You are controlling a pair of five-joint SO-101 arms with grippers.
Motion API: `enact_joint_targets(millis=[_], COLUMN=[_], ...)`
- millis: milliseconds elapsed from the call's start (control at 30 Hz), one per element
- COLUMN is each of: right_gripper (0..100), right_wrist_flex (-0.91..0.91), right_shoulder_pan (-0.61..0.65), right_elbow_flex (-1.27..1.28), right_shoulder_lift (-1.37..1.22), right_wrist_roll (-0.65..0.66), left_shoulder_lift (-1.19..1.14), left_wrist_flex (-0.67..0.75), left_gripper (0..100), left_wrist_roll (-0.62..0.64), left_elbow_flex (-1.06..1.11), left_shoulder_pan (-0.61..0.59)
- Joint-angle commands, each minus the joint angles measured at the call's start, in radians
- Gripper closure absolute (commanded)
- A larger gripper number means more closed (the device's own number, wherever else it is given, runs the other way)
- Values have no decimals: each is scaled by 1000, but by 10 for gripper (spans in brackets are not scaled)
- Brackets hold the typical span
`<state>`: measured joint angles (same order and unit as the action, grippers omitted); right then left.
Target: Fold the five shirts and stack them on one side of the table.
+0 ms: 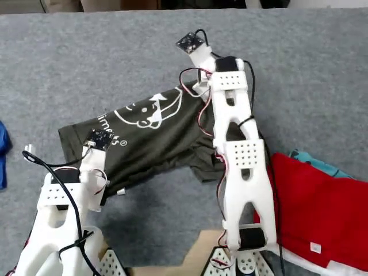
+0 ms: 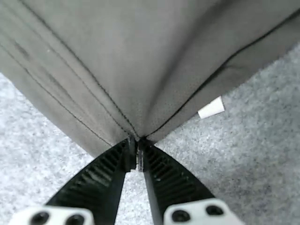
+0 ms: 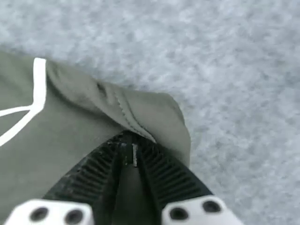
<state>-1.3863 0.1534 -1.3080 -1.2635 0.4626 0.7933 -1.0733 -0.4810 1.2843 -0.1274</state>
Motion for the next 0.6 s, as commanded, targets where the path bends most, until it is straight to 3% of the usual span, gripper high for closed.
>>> enact_joint_targets(millis=[0, 167, 367, 567], right_gripper=[986, 988, 989, 990], right_wrist_flex=[-141, -354, -400, -402], right_shoulder_pan=[-1, 104, 111, 44], right_elbow_flex=[-332, -351, -323, -96], right_shoulder_lift=[-61, 48, 245, 486], right_wrist_roll=[14, 89, 87, 44], left_shoulder_lift=[8, 16, 18, 8], left_wrist_flex=[-12, -126, -371, -381], left_gripper=[980, 980, 980, 980], left_wrist_roll=[-11, -11, -6, -5], left_elbow_flex=[-2, -106, -453, -647], left_shoulder_pan=[6, 5, 0, -8])
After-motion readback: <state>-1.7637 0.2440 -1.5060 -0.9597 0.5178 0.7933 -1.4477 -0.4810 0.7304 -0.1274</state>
